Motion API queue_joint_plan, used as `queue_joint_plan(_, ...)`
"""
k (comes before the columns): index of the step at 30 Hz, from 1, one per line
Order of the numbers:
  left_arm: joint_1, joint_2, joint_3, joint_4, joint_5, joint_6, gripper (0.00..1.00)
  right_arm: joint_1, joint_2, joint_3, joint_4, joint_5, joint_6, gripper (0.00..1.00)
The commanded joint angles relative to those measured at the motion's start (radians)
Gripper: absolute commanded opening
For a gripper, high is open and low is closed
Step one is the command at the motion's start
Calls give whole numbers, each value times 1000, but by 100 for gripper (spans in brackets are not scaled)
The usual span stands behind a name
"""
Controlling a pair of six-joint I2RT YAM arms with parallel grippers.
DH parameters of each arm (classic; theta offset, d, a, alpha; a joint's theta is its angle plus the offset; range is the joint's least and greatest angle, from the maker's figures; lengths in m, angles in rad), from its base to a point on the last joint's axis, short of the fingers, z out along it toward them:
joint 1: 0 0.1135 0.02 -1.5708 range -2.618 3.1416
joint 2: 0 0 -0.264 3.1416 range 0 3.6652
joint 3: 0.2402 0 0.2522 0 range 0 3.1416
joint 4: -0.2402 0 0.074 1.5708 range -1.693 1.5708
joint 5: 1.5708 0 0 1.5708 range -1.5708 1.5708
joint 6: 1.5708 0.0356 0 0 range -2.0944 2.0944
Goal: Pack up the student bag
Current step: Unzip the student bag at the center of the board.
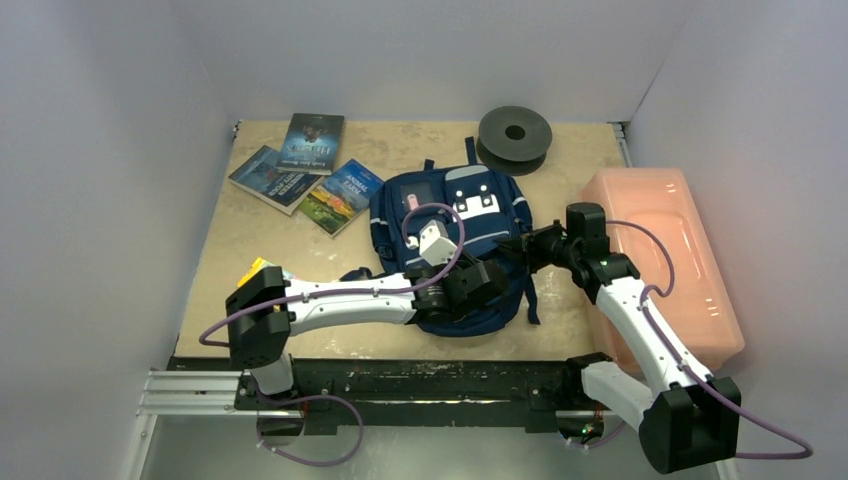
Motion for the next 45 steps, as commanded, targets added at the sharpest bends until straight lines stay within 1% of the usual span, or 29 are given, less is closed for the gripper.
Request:
queue_joint_plan(1,10,13,31,-66,-36,59,0,3,-17,60,71,-1,-31,0)
queue_joint_plan(4,11,-6,-32,-65,22,168,0,-10,-11,85,72,13,-166,0)
queue_joint_plan(7,32,-58,-127,-67,129,350,0,-43,3,74,97,-18,-356,0)
queue_joint_plan(9,47,-112,-238,-48,194,482,0,-58,-6,32,153,-47,-451,0)
queue_joint_plan(10,49,-146,-289,-53,217,525,0,-69,-5,13,179,-71,-488,0)
queue_joint_plan(11,54,-174,-350,-7,251,597,0,-78,8,3,189,-104,-532,0)
queue_joint_plan(14,76,-236,-471,14,328,724,0,-91,70,19,142,-172,-716,0)
queue_joint_plan(17,108,-272,-537,-29,393,793,0,-127,103,47,35,-180,-902,0)
queue_joint_plan(20,190,-282,-583,-64,464,845,0,-180,144,52,-17,-260,-1023,0)
queue_joint_plan(21,225,-283,-579,-99,447,849,0,-182,167,70,-65,-263,-1079,0)
queue_joint_plan(22,250,-287,-568,-140,408,852,0,-211,183,82,-97,-258,-1115,0)
queue_joint_plan(25,299,-292,-515,-236,305,862,0,-268,185,85,-97,-251,-1126,0)
queue_joint_plan(28,319,-284,-462,-248,215,892,0,-269,217,109,-100,-266,-1144,0)
queue_joint_plan(32,357,-180,-364,-206,166,1012,0,-268,226,114,-107,-249,-1165,0)
queue_joint_plan(33,362,-141,-334,-219,139,1029,0,-268,224,108,-111,-249,-1169,0)
queue_joint_plan(36,379,-30,-218,-341,50,995,0,-262,205,93,-123,-246,-1179,0)
queue_joint_plan(37,379,-11,-201,-351,32,987,0,-261,195,87,-122,-247,-1173,0)
queue_joint_plan(39,384,-21,-204,-307,61,994,0,-260,183,82,-119,-262,-1166,0)
queue_joint_plan(41,398,-51,-215,-274,160,992,0,-260,167,71,-98,-283,-1143,0)
queue_joint_plan(42,403,-73,-223,-274,207,979,3,-258,159,68,-87,-286,-1138,0)
queue_joint_plan(45,415,-195,-268,-275,365,943,42,-248,137,74,-74,-303,-1148,0)
